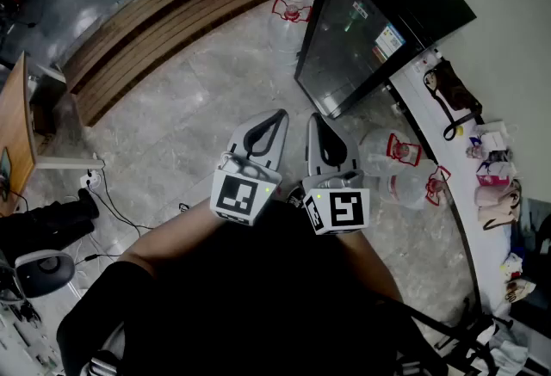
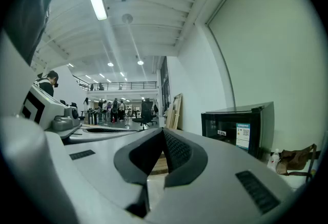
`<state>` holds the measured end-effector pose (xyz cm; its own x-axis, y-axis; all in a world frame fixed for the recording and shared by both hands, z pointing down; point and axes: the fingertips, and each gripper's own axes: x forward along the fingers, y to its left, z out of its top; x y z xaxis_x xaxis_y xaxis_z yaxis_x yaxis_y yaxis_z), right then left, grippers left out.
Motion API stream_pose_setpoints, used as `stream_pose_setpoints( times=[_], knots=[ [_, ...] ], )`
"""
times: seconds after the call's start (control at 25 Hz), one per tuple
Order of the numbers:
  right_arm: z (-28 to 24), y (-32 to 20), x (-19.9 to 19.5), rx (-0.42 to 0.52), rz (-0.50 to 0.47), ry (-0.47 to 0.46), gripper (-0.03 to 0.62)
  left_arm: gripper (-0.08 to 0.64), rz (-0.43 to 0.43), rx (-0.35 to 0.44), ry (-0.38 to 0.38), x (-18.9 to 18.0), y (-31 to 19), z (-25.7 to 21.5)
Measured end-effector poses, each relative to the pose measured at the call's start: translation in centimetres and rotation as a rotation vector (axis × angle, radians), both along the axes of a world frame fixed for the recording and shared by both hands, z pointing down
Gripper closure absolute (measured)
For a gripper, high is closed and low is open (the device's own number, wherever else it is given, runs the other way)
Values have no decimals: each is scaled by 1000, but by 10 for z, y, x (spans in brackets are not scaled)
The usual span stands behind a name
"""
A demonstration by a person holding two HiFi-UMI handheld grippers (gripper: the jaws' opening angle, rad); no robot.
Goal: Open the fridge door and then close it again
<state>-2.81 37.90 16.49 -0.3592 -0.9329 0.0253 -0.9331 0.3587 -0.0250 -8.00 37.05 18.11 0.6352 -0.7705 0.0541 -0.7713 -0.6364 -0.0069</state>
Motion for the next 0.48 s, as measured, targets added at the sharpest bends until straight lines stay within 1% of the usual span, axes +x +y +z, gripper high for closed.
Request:
stream_pose_setpoints(
  times=[0.16,0.28,0.48],
  knots=[
    [-3,2,8,4,-6,0,577,552,-4,-4,-3,9,2,-2],
    [-2,1,19,3,-11,-5,577,552,-28,-5,6,17,1,-4],
    [-3,-1,43,1,-30,-55,577,552,-55,13,-13,33,-3,-3]
  ],
)
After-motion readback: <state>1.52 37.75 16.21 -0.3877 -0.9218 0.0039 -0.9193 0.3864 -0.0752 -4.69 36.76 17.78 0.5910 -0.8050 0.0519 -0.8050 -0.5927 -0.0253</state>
